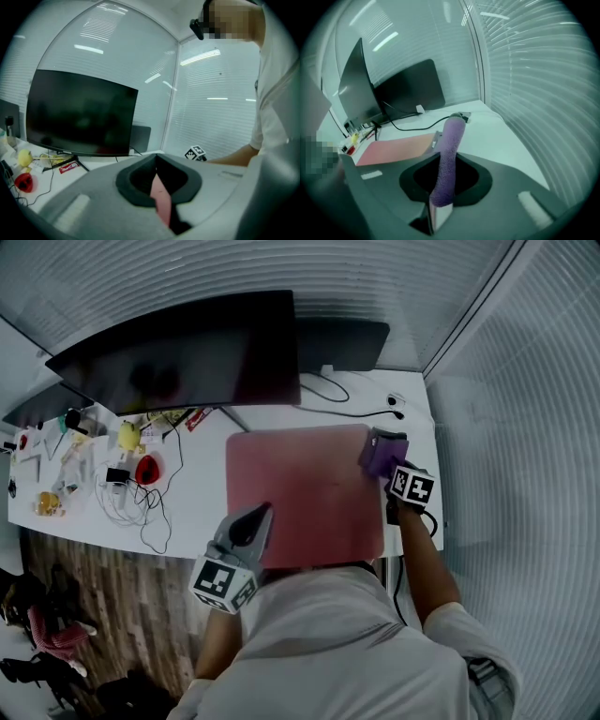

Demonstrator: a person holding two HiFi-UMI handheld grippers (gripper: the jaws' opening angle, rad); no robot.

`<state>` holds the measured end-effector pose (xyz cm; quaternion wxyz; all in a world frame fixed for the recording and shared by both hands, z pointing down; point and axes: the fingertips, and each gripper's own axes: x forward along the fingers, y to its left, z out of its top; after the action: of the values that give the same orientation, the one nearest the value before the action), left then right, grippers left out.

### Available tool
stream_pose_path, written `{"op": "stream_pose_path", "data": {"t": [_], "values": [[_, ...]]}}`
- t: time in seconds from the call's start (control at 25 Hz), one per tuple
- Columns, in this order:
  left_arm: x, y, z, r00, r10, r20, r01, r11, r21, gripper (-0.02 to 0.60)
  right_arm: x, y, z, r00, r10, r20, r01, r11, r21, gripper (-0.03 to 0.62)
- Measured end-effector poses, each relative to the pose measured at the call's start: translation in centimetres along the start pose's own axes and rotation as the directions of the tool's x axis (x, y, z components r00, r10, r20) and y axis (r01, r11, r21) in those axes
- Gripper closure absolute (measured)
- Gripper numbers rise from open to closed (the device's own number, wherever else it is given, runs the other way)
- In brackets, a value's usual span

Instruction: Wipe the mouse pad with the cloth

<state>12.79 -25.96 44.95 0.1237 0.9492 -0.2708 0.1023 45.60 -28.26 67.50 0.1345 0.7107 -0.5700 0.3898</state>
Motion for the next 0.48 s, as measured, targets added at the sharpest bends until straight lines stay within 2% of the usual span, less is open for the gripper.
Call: {"op": "stream_pose_path", "data": {"t": [0.12, 0.24, 0.48], "values": [[-1.5, 0.6, -0.3, 1.000, -0.006, 0.004, 0.006, 1.000, 0.008, 0.580, -1.8, 2.9, 0.5, 0.995, 0.091, 0.044, -0.091, 0.996, 0.002, 0.540], [-3.9, 2.2, -0.5, 1.000, 0.016, 0.011, -0.016, 1.000, -0.006, 0.580, -3.0, 8.2, 0.1, 0.979, 0.203, 0.026, -0.203, 0.979, -0.016, 0.540], [-10.5, 6.3, -0.3, 0.998, 0.065, 0.012, -0.064, 0.998, -0.025, 0.580, -3.5, 22.9, -2.4, 0.912, 0.408, -0.049, -0.410, 0.910, -0.058, 0.540]]}}
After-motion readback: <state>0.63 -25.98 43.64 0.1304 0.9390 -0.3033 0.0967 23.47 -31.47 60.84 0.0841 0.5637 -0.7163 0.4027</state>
